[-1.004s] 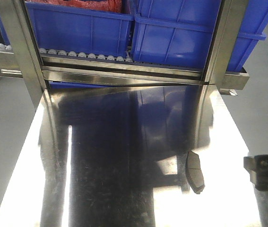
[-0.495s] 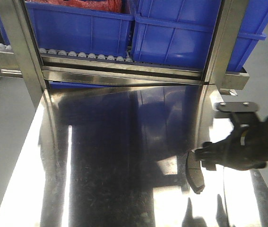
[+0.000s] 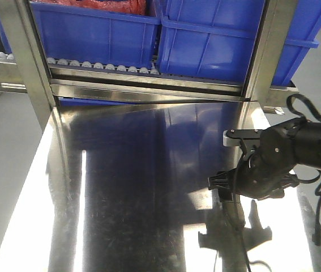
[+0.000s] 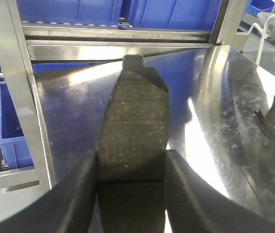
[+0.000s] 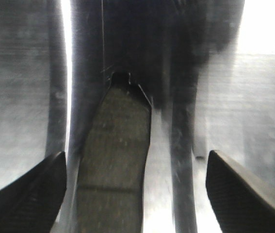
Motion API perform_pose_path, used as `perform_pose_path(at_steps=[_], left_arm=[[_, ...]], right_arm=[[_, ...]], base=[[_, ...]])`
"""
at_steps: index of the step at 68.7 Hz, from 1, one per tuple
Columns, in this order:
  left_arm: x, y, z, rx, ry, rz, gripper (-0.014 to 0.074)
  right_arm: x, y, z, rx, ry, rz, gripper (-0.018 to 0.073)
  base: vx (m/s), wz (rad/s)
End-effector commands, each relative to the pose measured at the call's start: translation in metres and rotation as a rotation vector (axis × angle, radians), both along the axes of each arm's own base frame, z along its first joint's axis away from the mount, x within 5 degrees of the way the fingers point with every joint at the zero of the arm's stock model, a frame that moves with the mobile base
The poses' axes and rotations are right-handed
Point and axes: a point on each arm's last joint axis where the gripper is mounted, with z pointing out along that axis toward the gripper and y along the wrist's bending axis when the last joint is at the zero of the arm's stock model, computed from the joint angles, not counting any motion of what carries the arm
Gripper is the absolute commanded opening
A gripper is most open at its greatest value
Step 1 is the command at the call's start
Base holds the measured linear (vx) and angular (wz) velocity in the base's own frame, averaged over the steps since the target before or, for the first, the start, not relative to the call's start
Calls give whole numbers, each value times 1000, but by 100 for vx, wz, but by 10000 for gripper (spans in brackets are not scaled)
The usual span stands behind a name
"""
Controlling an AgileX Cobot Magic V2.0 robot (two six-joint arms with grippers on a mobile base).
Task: Move and align brake pads A on conveyor
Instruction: 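Lower the right gripper onto the other brake pad and close, then lift the right gripper with its brake pad off the table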
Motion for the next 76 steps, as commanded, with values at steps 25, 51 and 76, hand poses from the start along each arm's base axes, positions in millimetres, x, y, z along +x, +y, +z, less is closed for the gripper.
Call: perform_pose_path(at_steps=[25,51,76], left_arm=[[2,-1,15,-39,-96,-7,80],[2,-1,15,-39,-96,-7,80],[2,-1,15,-39,-96,-7,80]], right_arm=[[9,3,2,-2,-27,20,482],[3,1,23,5,-60,25,128],[-3,-3,51,11,-148,38,27]], base=[[0,0],[0,0],[0,0]])
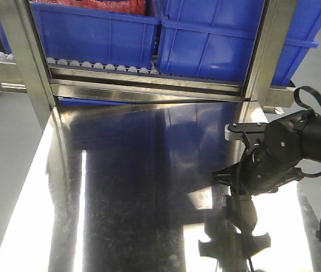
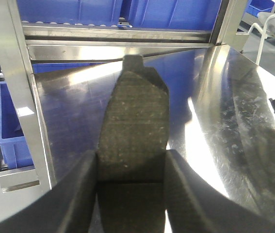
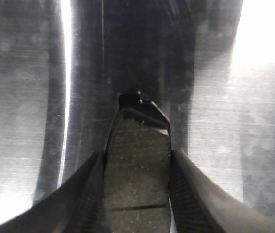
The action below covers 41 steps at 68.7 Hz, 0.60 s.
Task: Move and align brake pads A on conveyor
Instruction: 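Lift the right gripper with its brake pad off the table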
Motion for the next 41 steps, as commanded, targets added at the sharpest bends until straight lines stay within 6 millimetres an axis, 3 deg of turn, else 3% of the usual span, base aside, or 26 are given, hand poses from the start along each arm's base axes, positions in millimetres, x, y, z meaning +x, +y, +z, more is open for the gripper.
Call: perform_pose_path(at_steps=[1,17,41], left_arm=[[2,-1,15,-39,-96,-7,80],[2,-1,15,-39,-96,-7,80],[2,-1,15,-39,-96,-7,80]], right_arm=[[1,-1,27,14,-109,20,27],[-2,-2,42,26,-159,23,27],[-3,-2,45,33,-180,25,27]], base=[[0,0],[0,0],[0,0]])
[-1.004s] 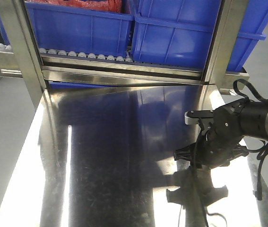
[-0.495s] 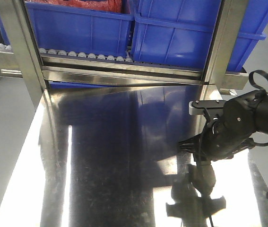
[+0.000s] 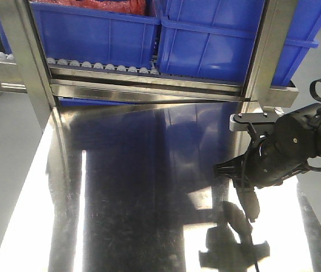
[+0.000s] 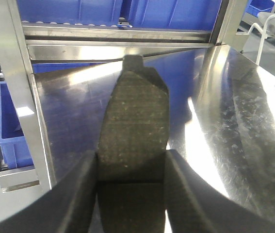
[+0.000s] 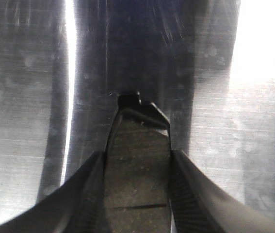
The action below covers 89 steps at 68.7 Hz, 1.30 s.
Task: Move and align brake pads A on conveyor
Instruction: 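Lift the right gripper with its brake pad off the table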
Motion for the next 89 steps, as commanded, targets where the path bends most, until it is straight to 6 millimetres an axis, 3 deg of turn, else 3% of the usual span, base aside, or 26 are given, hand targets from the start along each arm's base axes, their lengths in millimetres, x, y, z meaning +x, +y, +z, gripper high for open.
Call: perform_pose_path(at_steps=[1,21,40,68,89], left_arm=[[2,-1,15,-39,-96,-7,80],[2,-1,15,-39,-96,-7,80],[2,-1,15,-39,-96,-7,80],[2,-1,15,-39,-96,-7,80],[2,-1,15,-39,-96,-7,80]], right_arm=[[2,0,26,21,-121,19,27],[-24,-13,81,27,-329,48,27],[-94,-38,119,62,-623,85,27],[-185,-71,116,60,-897,107,27],[-224,-84,105,98,-1059,105,30]], base=[[0,0],[0,0],[0,0],[0,0],[0,0]])
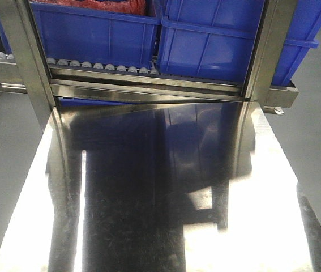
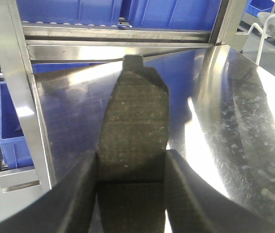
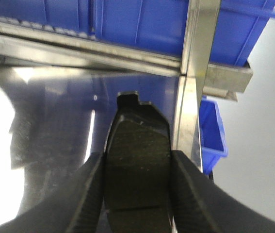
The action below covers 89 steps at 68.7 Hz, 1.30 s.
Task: Move and align brake pads A on conveyor
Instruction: 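Lift the right gripper with its brake pad off the table, then back away and turn the base from the steel table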
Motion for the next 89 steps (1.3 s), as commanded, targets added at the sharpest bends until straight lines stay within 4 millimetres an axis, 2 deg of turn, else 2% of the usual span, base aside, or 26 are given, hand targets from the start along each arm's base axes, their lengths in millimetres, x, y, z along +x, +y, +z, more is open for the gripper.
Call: perform_pose_path(at_steps=[1,89], left_arm=[[2,-1,15,-40,-96,-7,80],[2,-1,15,-40,-96,-7,80]], right_arm=[[-5,0,20,12,-162,28,31],[-9,-2,20,14,-173,24,32]], base=[[0,0],[0,0]])
